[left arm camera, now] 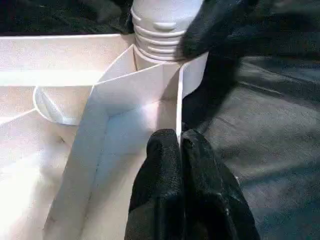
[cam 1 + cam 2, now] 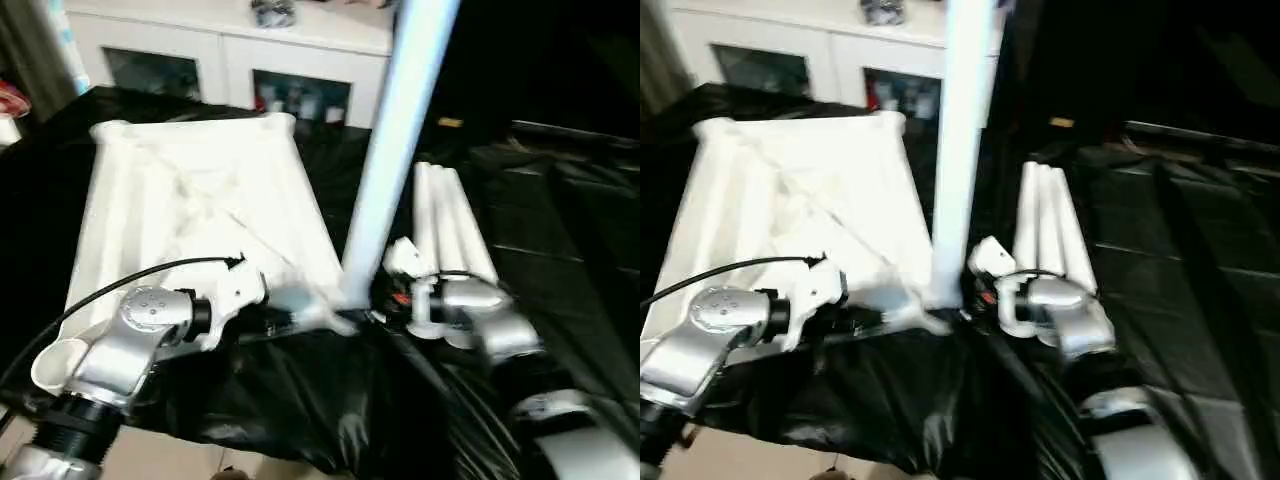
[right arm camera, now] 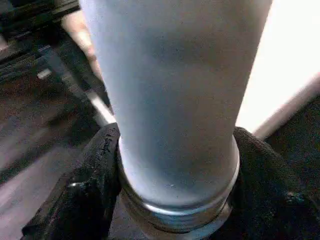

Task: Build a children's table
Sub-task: Rotate leg to tighten

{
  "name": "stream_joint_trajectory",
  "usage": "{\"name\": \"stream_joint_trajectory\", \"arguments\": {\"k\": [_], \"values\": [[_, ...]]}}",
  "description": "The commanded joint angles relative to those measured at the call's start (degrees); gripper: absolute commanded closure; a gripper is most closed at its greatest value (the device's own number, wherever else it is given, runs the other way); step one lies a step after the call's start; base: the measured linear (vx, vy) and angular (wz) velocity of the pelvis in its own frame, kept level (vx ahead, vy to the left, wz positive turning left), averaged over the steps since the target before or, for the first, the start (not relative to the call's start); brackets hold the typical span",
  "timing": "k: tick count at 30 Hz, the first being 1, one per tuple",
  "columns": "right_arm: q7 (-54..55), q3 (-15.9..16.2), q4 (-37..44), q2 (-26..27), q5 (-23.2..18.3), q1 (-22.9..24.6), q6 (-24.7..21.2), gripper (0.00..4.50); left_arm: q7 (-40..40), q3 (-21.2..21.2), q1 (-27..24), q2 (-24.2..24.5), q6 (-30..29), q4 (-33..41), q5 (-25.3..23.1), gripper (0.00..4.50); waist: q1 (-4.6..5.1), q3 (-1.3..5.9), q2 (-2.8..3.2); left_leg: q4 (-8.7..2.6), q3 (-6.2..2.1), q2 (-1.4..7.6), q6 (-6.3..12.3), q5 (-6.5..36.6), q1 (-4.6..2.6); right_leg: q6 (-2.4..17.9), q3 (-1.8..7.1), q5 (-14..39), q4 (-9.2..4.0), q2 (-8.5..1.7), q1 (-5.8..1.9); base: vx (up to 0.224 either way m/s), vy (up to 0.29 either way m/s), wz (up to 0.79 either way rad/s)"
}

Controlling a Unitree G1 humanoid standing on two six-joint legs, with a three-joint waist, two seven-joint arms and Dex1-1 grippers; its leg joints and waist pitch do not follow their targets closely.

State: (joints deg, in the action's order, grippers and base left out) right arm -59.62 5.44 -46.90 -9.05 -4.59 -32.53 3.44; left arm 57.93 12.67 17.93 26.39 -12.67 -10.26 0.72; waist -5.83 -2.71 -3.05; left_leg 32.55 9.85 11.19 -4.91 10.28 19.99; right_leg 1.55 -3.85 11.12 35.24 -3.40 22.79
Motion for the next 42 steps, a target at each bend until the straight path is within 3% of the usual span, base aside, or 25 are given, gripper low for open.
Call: {"name": "stream_joint_trajectory", "arguments": {"k": [1,3,4,5,7,9,10,14,20,25,30,35,40,42], "values": [[5.4,1.6,-2.7,3.2,1.5,-0.8,0.4,1.73,-4.3,1.3,1.3,-2.9,-1.1,-1.0,-1.0,4.50,-0.16,2.69,0.43,-3.97,-0.81,2.33,0.10,15.5,-0.48,8.2,3.01,23.1,-5.32,-5.23,-2.20,0.000,0.000,0.00],[17.2,-0.3,-6.5,6.8,1.9,-2.6,0.2,1.73,-10.7,0.8,2.8,-6.3,-2.5,-2.0,-2.6,4.50,0.11,2.58,0.48,-4.08,-0.89,2.25,-0.16,16.2,-0.42,7.7,2.97,24.5,-5.46,-5.14,-2.08,0.000,0.000,0.00],[17.2,-0.3,-6.5,6.8,1.9,-2.6,0.2,1.73,-10.7,0.8,2.8,-6.3,-2.5,-2.0,-2.6,4.50,0.38,2.51,0.49,-4.12,-0.94,2.20,-0.82,16.7,-0.54,7.3,2.93,26.0,-5.68,-5.15,-1.91,0.000,0.000,0.00],[21.7,-1.1,-8.0,8.4,1.8,-3.5,-0.3,1.73,-13.8,0.6,3.5,-7.9,-3.4,-2.3,-3.4,4.50,0.29,2.77,0.51,-3.96,-1.03,2.18,-0.77,16.4,-0.56,6.9,2.93,26.2,-5.71,-5.35,-2.09,0.000,0.000,0.00],[29.9,-1.5,-10.3,11.3,3.3,-4.8,0.1,1.73,-19.9,0.3,4.6,-11.1,-5.5,-2.6,-5.3,4.50,0.52,2.68,0.56,-3.98,-0.90,2.22,-0.75,16.3,-0.56,7.2,2.97,24.6,-5.64,-5.11,-1.74,0.000,0.000,0.00],[31.5,-1.6,-10.8,12.4,3.6,-5.2,0.5,1.73,-22.0,0.1,4.9,-12.5,-6.2,-2.7,-5.6,4.50,0.40,2.88,0.48,-3.88,-0.92,2.17,-0.69,16.0,-0.57,7.2,2.96,23.5,-5.56,-5.16,-1.89,0.000,0.000,0.00],[32.4,-1.5,-11.1,13.4,4.0,-5.4,1.4,1.18,-23.0,0.2,4.9,-13.8,-6.5,-2.5,-5.7,4.50,0.40,2.88,0.38,-3.90,-0.77,2.20,-0.42,15.4,-0.40,7.5,3.04,21.1,-5.34,-4.97,-1.85,0.000,0.000,0.00],[31.5,-1.2,-11.4,14.2,4.2,-5.6,2.9,0.86,-21.6,1.3,4.2,-14.8,-6.1,-1.5,-5.1,4.50,0.21,3.11,0.33,-3.76,-0.65,2.15,0.74,13.3,-0.05,8.3,3.09,16.3,-4.81,-4.98,-2.14,0.000,0.000,0.00],[27.9,-0.7,-11.4,11.8,4.0,-6.1,5.1,0.28,-15.1,2.7,2.4,-12.0,-4.2,0.5,-3.4,4.50,0.26,3.28,0.65,-3.55,-0.47,2.16,2.06,10.3,0.09,10.5,3.01,9.3,-4.04,-4.78,-2.52,0.000,0.000,0.00],[22.5,-0.7,-10.8,7.3,4.8,-6.2,6.4,0.28,-8.2,3.0,1.4,-7.4,-3.0,1.1,-2.1,4.50,0.19,3.15,0.68,-3.64,-0.56,2.18,2.09,11.6,0.02,10.6,3.01,11.7,-4.32,-4.96,-2.62,0.000,0.000,0.00],[11.9,-0.9,-8.4,2.8,2.9,-5.5,7.1,0.28,-2.2,2.7,1.1,-3.4,-1.3,0.5,-0.8,4.50,0.05,3.28,0.81,-3.53,-0.49,2.31,2.56,10.6,-0.09,11.8,3.01,7.6,-3.78,-4.68,-2.66,0.000,0.000,0.00],[-2.4,1.3,-2.4,-1.8,-0.2,-2.9,5.3,0.28,2.5,2.4,1.1,-0.7,-0.1,-0.1,0.8,4.50,-0.53,3.32,0.65,-3.26,-0.33,2.35,4.16,8.6,0.06,12.7,3.00,4.3,-3.38,-4.68,-2.97,0.000,0.000,0.00],[-8.8,2.8,-0.5,-4.3,-0.7,-1.9,5.3,0.52,6.7,2.6,1.1,1.7,-0.2,-0.3,2.3,4.50,-1.01,3.22,0.72,-3.26,-0.24,2.43,3.71,9.8,-0.02,12.8,2.86,6.8,-3.59,-4.61,-2.86,0.000,0.000,0.00],[-13.3,3.7,0.7,-5.4,-0.4,-1.3,4.3,0.83,9.3,3.0,1.2,3.0,-0.2,-0.1,3.3,4.50,-1.12,3.21,0.71,-3.23,-0.25,2.41,3.54,10.4,-0.07,12.6,2.84,8.1,-3.68,-4.63,-2.88,0.000,0.000,0.00]]}}
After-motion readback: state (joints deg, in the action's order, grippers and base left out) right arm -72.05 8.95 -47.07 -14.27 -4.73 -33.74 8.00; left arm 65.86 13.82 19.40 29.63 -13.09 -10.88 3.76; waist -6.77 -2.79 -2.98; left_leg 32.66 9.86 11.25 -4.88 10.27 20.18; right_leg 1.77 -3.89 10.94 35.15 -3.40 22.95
